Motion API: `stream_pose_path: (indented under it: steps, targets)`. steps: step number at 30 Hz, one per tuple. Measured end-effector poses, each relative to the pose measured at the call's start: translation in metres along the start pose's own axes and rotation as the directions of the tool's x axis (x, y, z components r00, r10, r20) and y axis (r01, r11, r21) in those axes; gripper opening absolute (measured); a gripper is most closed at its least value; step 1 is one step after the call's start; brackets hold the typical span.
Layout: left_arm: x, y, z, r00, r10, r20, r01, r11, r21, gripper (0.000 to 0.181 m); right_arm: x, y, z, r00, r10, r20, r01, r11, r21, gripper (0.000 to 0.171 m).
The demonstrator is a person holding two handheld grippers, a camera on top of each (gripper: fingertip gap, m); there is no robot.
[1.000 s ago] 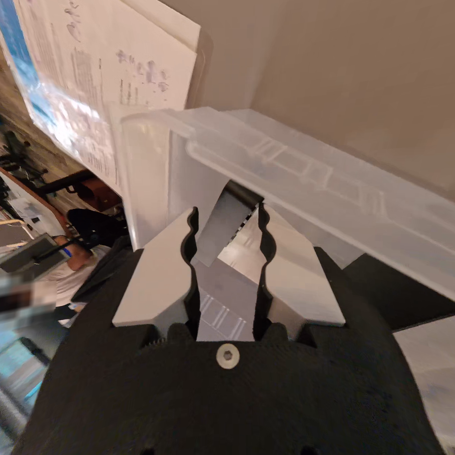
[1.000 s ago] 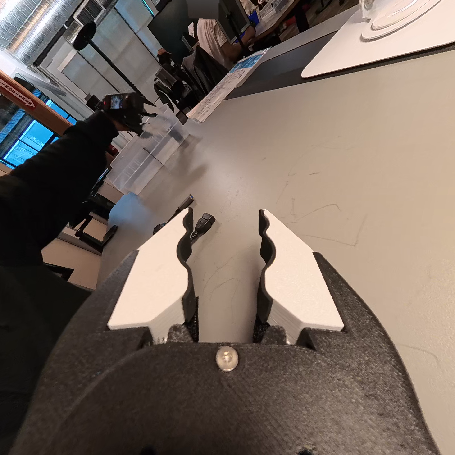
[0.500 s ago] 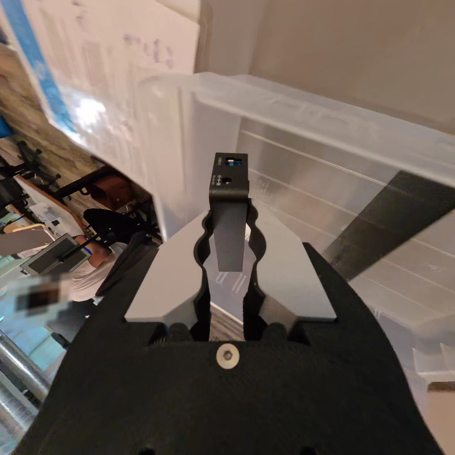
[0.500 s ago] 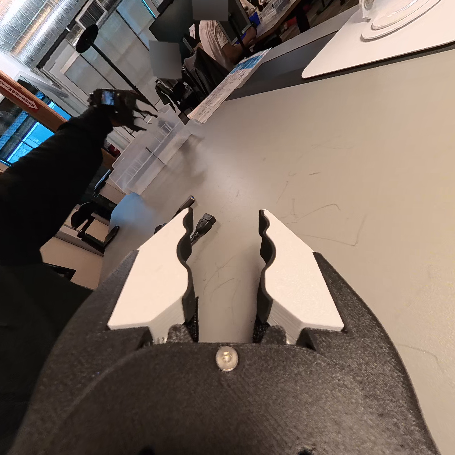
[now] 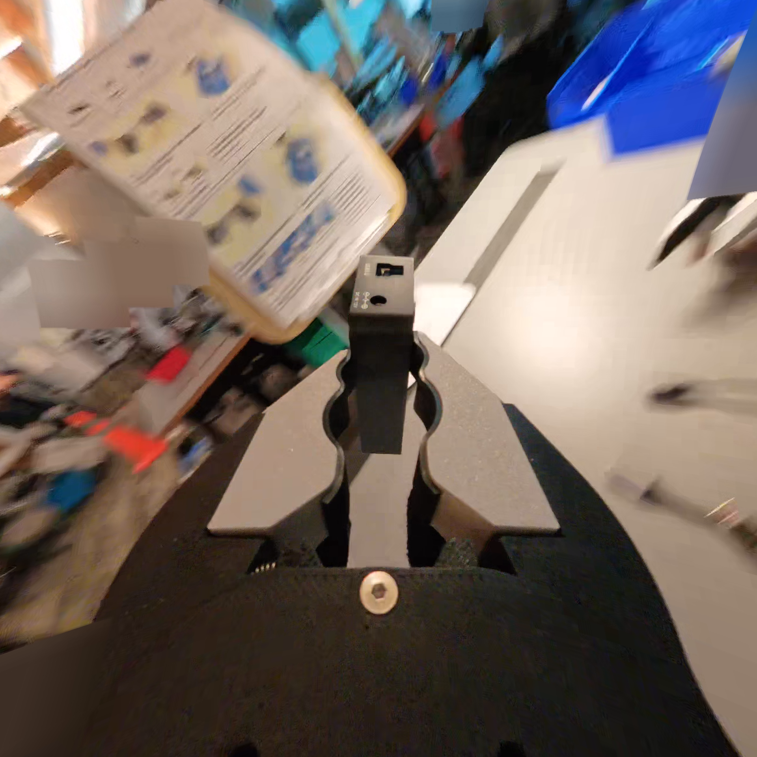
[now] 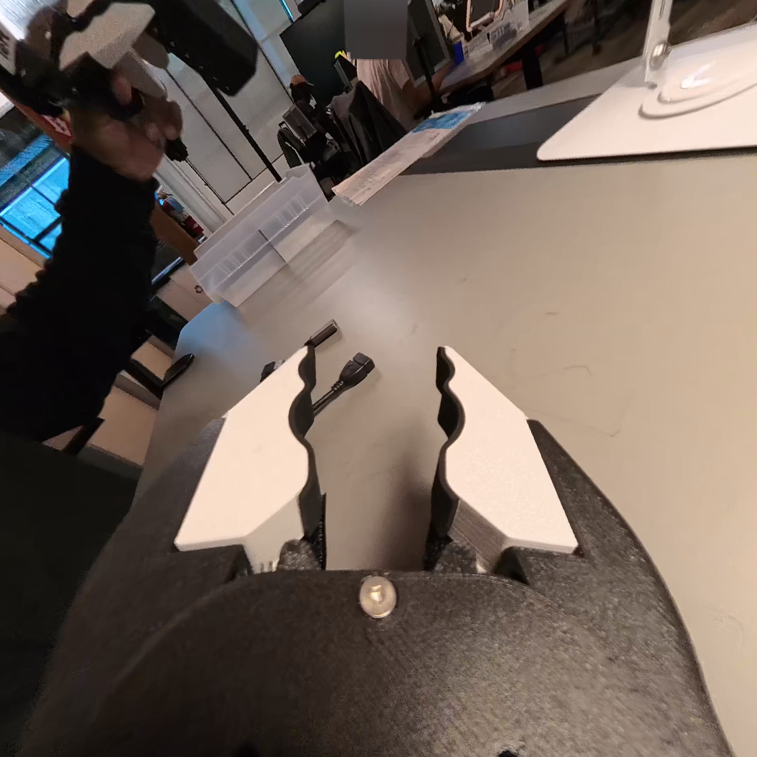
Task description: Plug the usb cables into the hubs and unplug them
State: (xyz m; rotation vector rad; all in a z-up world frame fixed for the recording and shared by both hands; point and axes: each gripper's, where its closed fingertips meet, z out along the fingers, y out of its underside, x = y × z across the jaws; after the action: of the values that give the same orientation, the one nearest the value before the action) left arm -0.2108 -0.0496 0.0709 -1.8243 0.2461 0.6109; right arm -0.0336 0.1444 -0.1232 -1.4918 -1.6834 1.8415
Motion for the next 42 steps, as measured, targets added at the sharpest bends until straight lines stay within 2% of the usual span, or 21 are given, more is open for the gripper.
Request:
stream_pose_path:
  steps: [2, 4, 7, 9, 14, 18, 23, 29, 32, 35, 38, 42]
  targets:
    - [0.063, -0.031, 0.039, 0.981, -0.126, -0.147, 0.147, 0.979, 0.141, 0.030, -0.005, -0.003, -0.004, 0.998, -0.066, 0.000, 0.066, 0.998, 0.022, 0.062]
    - [0.118, -0.052, 0.075, 0.912, -0.289, -0.290, 0.355, 0.912, 0.207, 0.030, -0.010, -0.004, -0.009, 0.991, -0.134, 0.007, 0.134, 0.991, 0.028, 0.066]
    - [0.180, -0.055, 0.121, 0.734, -0.514, -0.443, 0.621, 0.772, 0.134, 0.030, -0.009, -0.009, -0.020, 0.972, -0.233, -0.016, 0.233, 0.971, 0.047, 0.073]
    - [0.206, -0.044, 0.144, 0.641, -0.625, -0.446, 0.714, 0.698, 0.048, 0.030, -0.004, -0.015, -0.028, 0.951, -0.300, -0.076, 0.305, 0.950, 0.065, 0.076]
    - [0.240, -0.015, 0.172, 0.590, -0.738, -0.329, 0.773, 0.634, -0.037, 0.030, 0.008, -0.020, -0.027, 0.898, -0.376, -0.227, 0.397, 0.917, 0.049, 0.089]
    - [0.241, -0.005, 0.176, 0.519, -0.810, -0.274, 0.840, 0.543, -0.014, 0.030, 0.006, -0.015, -0.015, 0.860, -0.411, -0.303, 0.433, 0.901, 0.008, 0.099]
    - [0.239, -0.004, 0.172, 0.457, -0.842, -0.286, 0.883, 0.468, 0.032, 0.030, 0.009, -0.008, 0.003, 0.738, -0.533, -0.415, 0.538, 0.835, -0.115, 0.099]
    - [0.255, -0.010, 0.169, 0.416, -0.853, -0.314, 0.900, 0.436, 0.009, 0.029, 0.015, -0.012, 0.016, 0.611, -0.613, -0.501, 0.613, 0.767, -0.191, 0.092]
    - [0.258, -0.009, 0.168, 0.422, -0.852, -0.308, 0.895, 0.446, -0.007, 0.030, 0.016, -0.011, 0.017, 0.569, -0.646, -0.510, 0.641, 0.736, -0.218, 0.065]
    - [0.260, -0.010, 0.165, 0.428, -0.844, -0.323, 0.884, 0.466, -0.047, 0.029, 0.015, -0.012, 0.016, 0.557, -0.662, -0.502, 0.650, 0.723, -0.233, 0.059]
    - [0.247, -0.014, 0.156, 0.499, -0.804, -0.323, 0.848, 0.531, -0.013, 0.036, 0.017, -0.014, 0.012, 0.567, -0.653, -0.502, 0.640, 0.733, -0.230, 0.059]
    - [0.226, 0.000, 0.142, 0.687, -0.677, -0.264, 0.703, 0.712, 0.004, 0.051, 0.020, -0.013, 0.007, 0.556, -0.674, -0.486, 0.655, 0.716, -0.243, 0.059]
